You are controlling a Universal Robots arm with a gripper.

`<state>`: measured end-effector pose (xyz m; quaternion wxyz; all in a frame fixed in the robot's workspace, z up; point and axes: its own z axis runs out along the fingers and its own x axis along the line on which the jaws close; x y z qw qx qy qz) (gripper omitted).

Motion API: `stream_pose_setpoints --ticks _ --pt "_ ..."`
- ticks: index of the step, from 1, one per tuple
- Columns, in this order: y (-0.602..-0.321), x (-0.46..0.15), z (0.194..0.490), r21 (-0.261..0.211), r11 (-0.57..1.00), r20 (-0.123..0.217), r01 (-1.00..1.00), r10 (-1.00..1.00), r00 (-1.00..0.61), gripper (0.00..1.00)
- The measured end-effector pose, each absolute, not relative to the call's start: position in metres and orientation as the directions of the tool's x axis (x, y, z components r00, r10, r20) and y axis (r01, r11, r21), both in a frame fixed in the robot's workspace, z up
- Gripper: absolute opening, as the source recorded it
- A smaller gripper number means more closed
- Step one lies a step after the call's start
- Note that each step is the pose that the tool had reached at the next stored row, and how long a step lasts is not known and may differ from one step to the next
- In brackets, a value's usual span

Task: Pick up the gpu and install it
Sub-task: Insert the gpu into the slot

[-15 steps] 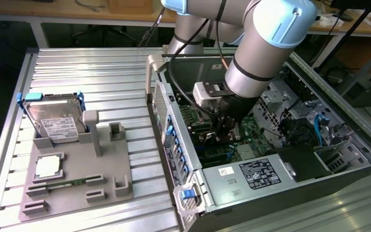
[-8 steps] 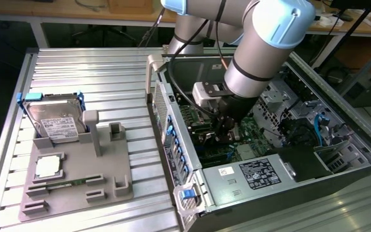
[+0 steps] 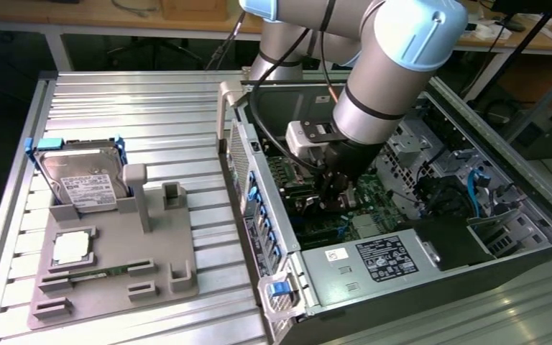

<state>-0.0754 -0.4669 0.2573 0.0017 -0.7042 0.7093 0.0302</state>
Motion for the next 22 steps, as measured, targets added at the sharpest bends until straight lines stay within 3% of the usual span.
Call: stream_pose_setpoints --ticks 19,21,22 --pt "-0.467 -0.074 0.241 0.04 0.009 -0.045 -0.999 -0.999 -0.01 0.27" --pt "-0.466 -0.074 0.24 0.039 0.009 -0.048 -0.999 -0.999 -0.011 0.27" --pt "-0.467 -0.074 0.24 0.04 0.009 -0.046 -0.999 -0.999 -0.011 0.33"
